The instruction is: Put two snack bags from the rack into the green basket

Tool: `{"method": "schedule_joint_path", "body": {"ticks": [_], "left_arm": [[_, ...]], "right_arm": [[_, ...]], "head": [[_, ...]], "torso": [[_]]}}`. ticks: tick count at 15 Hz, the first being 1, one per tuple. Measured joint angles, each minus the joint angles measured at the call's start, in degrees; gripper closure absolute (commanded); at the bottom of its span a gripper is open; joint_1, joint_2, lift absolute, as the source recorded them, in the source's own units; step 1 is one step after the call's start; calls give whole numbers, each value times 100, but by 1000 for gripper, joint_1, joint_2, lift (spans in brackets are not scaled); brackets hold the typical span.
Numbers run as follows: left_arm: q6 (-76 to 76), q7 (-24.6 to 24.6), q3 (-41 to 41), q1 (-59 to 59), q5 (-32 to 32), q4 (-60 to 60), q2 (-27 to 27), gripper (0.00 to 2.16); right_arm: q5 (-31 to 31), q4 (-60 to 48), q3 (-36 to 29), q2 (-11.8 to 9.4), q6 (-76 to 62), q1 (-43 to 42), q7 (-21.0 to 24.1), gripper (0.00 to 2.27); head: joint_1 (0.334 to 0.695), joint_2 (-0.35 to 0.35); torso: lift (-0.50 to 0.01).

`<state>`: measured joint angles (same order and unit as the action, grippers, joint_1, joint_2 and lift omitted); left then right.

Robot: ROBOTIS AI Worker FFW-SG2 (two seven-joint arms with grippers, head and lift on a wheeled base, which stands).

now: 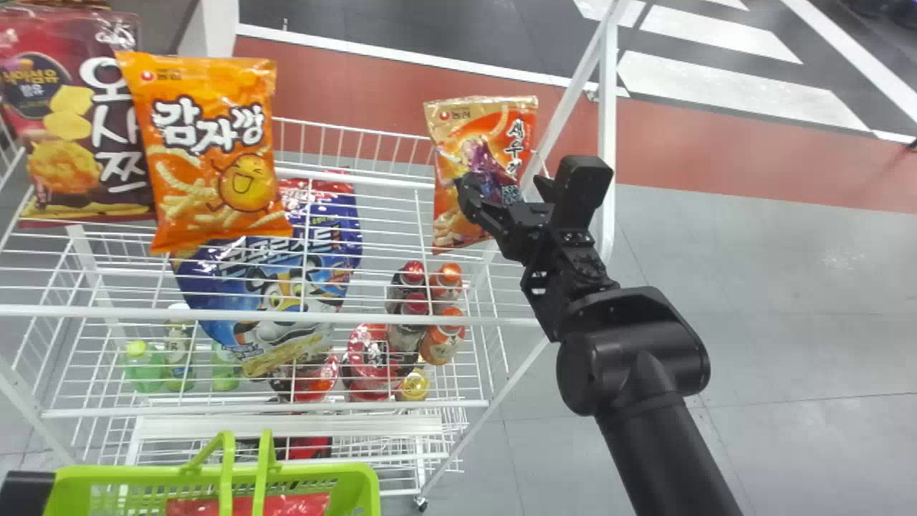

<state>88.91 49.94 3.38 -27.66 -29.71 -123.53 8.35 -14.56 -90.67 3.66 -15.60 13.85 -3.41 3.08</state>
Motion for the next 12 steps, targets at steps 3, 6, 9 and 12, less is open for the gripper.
{"method": "schedule_joint_path", "body": {"ticks": [3,6,9,12], "left_arm": [[0,-5,-13,14,26,12,0,2128],[0,-11,-13,7,35,37,0,2128],[-15,-11,-13,7,36,69,-1,2128],[-17,-5,-13,7,33,72,0,2128]], "right_arm": [[-112,337,-16,-9,261,-315,-567,198],[-133,601,-22,47,599,-621,-873,556],[-141,650,-21,104,998,-740,-877,2152],[-207,440,-21,117,1269,-597,-850,2226]], "head": [[695,-343],[695,-329],[695,-320],[695,-317]], "torso": [[-7],[-7],[-7],[-7]]}}
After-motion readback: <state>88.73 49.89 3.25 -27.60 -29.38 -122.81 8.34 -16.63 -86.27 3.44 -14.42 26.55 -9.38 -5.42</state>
